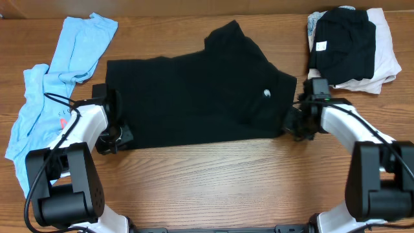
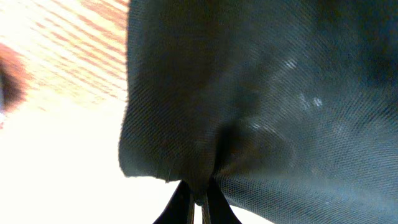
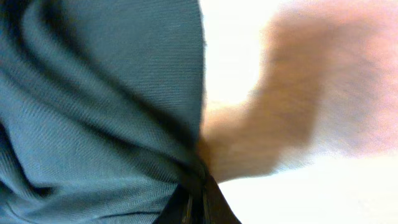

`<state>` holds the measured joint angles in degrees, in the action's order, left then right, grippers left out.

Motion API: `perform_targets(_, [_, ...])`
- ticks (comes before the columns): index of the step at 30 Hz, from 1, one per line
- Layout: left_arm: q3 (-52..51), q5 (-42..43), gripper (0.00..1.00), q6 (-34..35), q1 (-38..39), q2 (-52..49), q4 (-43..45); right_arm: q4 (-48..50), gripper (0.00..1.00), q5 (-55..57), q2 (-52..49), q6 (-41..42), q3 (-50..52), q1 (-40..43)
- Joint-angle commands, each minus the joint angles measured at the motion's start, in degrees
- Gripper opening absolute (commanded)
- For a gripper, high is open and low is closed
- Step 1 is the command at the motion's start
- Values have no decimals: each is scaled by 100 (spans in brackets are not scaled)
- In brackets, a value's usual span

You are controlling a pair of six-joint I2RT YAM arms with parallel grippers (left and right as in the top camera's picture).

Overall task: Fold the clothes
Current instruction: 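Release the near edge and move both grippers to the shirt's far edge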

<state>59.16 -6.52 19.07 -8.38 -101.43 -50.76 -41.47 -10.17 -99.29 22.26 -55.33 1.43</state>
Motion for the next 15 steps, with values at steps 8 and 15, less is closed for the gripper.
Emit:
perform_targets(8, [282, -310, 4, -199, -103, -4, -780, -1720, 4, 212, 1224, 321, 20, 728])
perform_targets(15, [282, -295, 4, -273, -103, -4, -927, -2017, 6, 157, 1255, 328, 20, 728])
